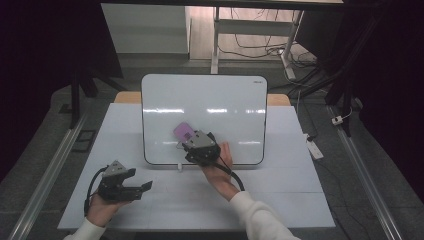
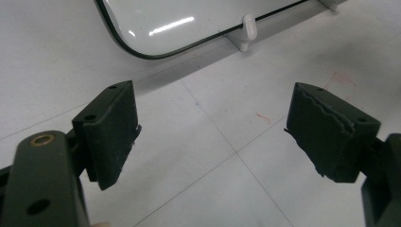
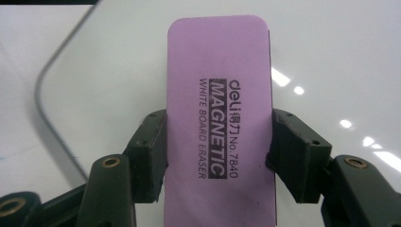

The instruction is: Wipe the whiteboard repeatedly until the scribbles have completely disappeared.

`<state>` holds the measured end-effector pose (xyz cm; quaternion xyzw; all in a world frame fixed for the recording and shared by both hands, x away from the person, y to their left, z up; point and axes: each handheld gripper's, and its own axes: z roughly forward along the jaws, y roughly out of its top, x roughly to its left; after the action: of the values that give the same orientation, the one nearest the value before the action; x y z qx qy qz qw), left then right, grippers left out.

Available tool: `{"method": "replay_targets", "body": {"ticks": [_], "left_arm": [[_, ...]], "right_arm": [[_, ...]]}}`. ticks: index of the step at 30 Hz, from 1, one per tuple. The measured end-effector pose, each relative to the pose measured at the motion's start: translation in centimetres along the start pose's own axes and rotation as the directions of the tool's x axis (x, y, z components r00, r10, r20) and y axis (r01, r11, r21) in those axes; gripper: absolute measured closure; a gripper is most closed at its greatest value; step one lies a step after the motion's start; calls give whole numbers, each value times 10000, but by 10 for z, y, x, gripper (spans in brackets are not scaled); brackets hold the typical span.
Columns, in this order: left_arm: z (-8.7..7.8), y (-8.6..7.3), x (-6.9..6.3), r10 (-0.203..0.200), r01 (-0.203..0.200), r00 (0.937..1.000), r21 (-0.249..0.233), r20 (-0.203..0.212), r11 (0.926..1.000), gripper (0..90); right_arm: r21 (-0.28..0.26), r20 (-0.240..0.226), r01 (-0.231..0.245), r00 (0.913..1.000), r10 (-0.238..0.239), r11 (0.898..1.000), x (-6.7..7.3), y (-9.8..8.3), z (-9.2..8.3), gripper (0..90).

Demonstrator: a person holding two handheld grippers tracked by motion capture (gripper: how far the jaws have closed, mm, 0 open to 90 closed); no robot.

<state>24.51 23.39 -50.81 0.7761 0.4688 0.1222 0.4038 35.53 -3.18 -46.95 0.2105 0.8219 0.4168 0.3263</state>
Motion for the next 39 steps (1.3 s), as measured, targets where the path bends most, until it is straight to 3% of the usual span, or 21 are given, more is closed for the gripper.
{"method": "replay_targets", "body": {"ticks": [5, 9, 12, 14, 18, 21, 23, 24, 25, 27, 33, 37, 39], "left_arm": [[0, 0, 0, -1, 1, 10000, -5, -16, 10000, 183], [-1, 0, 1, 20, -20, 10000, -12, -10, 10000, 183], [-2, -1, 2, -38, 38, 10000, -53, 5, 10000, 183], [-2, -1, 2, -29, 29, 10000, -54, 8, 10000, 183], [-1, 0, 1, -1, 1, 10000, -31, 18, 10000, 183], [-1, 0, 1, -1, 1, 10000, -29, 31, 10000, 183], [-1, 0, 0, -4, 4, 10000, -33, 34, 10000, 183], [-1, 0, 0, -15, 15, 10000, -36, 32, 10000, 183], [-1, 0, 0, -33, 33, 10000, -35, 36, 10000, 183], [-1, 0, 1, -12, 12, 10000, -39, 24, 10000, 183], [-2, 0, 2, -11, 11, 10000, -54, -3, 10000, 183], [-2, -1, 3, -17, 17, 10000, -67, -17, 10000, 183], [-2, -1, 2, -62, 62, 10000, -78, 2, 10000, 183]], "right_arm": [[150, -935, 409, 9948, -393, 9991, 31, -1, 13, 410], [268, -1171, 909, 9893, -872, 9955, 44, -2, 16, 410], [405, -1058, 525, 9932, -480, 9978, 31, -3, 10, 410], [367, -542, 318, 9981, -298, 9988, 14, -5, 1, 410], [315, 294, -161, 9995, 151, 9994, -17, -8, -13, 410], [194, 352, -613, 9975, 605, 9979, -27, -8, -16, 409], [190, 442, -341, 9985, 332, 9992, -20, -7, -12, 410], [170, 71, -257, 9996, 256, 9995, -8, -3, -6, 410], [170, 71, -257, 9996, 256, 9995, -8, -3, -6, 410], [174, -378, -4, 9993, 11, 9998, 8, 1, 4, 410], [107, -1484, 174, 9888, -156, 9998, 44, 12, 26, 409], [75, -1524, 91, 9883, -78, 9999, 40, 12, 25, 410], [36, -1002, 208, 9948, -203, 9998, 30, 12, 19, 410]]}}
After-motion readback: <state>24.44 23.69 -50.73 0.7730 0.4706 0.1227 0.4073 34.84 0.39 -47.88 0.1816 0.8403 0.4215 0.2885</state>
